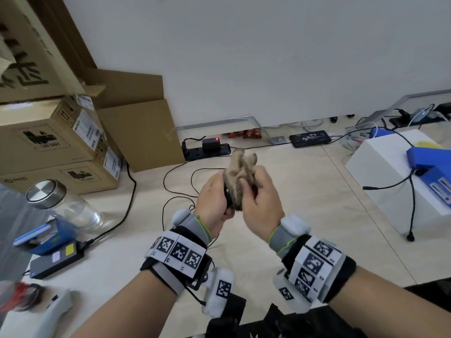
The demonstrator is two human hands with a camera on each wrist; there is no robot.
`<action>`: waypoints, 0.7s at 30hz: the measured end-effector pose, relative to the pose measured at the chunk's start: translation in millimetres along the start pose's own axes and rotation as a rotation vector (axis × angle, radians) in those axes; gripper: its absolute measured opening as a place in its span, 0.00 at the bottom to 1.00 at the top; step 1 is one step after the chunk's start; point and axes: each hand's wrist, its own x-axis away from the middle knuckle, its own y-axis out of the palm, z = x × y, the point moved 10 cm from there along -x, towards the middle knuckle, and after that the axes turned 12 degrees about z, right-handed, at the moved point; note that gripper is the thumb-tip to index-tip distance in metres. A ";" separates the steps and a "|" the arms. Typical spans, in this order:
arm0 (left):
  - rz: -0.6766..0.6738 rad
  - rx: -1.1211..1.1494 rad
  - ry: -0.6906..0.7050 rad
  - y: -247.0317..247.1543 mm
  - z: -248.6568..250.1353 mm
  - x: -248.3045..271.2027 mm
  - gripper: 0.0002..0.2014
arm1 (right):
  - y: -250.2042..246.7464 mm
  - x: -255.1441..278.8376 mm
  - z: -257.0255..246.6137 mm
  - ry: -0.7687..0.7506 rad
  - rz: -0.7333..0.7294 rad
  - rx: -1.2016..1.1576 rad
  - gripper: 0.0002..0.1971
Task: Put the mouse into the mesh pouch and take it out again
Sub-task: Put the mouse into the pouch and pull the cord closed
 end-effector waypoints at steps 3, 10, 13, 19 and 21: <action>0.089 0.002 0.017 -9.0 -2.7 -8.7 0.13 | 7.9 15.8 -23.6 -0.209 -0.082 0.011 0.05; -0.184 0.025 -0.023 8.0 2.5 10.8 0.16 | -17.2 -32.0 18.8 0.113 0.113 0.040 0.10; -0.235 0.002 0.032 4.0 11.0 14.8 0.17 | -20.8 -48.7 40.7 0.275 0.122 0.021 0.14; -0.226 -0.069 0.143 -2.0 26.2 20.4 0.21 | -39.9 -67.3 53.8 0.532 0.240 -0.307 0.16; -0.181 -0.108 0.158 -2.0 26.3 20.4 0.20 | -33.8 -61.9 38.1 0.418 0.140 -0.133 0.16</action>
